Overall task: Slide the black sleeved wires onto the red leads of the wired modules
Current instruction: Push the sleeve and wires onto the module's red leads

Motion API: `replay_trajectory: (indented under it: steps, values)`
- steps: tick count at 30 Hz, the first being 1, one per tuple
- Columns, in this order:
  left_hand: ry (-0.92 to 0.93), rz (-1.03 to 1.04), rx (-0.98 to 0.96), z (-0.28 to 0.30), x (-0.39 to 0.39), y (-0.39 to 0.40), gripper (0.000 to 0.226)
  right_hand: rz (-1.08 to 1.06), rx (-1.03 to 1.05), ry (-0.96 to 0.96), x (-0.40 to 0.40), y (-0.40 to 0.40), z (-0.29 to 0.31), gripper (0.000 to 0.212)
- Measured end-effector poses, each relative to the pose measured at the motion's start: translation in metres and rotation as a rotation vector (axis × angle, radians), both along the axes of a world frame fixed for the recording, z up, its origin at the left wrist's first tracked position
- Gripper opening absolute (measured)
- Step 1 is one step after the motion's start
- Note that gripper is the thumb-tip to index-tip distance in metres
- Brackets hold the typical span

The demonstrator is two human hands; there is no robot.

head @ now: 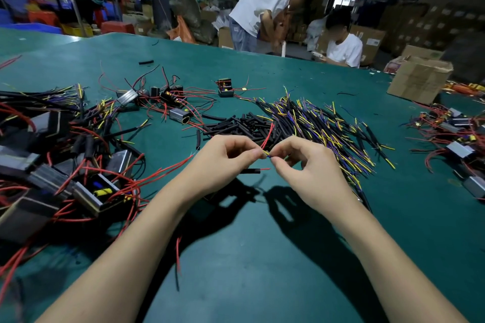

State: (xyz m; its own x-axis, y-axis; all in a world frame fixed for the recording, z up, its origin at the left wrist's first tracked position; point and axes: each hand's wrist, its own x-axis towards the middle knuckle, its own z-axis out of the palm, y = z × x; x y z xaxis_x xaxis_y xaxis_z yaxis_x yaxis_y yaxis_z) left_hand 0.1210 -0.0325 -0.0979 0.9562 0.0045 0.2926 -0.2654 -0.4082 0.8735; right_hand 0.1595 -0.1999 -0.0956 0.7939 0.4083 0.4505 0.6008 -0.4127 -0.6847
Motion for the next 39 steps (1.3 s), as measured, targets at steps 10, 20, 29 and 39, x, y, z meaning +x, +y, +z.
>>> replay_trajectory:
  steps: [10, 20, 29, 39]
  values:
    - [0.047, 0.031, 0.049, -0.0040, 0.0025, 0.0001, 0.021, 0.000, -0.084, -0.015, 0.0034, -0.0022, -0.0014, 0.013]
    - [0.055, 0.048, -0.015, -0.0047, 0.0027, -0.0050, 0.024, 0.001, -0.143, -0.119, 0.0021, -0.0006, -0.0054, 0.009]
    - [-0.030, -0.003, 0.042, -0.0056, 0.0030, -0.0009, 0.008, -0.006, -0.104, -0.165, 0.0031, -0.0016, -0.0041, 0.015]
    - [0.090, 0.053, -0.169, 0.0043, 0.0007, -0.0048, 0.023, -0.053, -0.299, -0.570, -0.0044, 0.0037, -0.0005, 0.005]
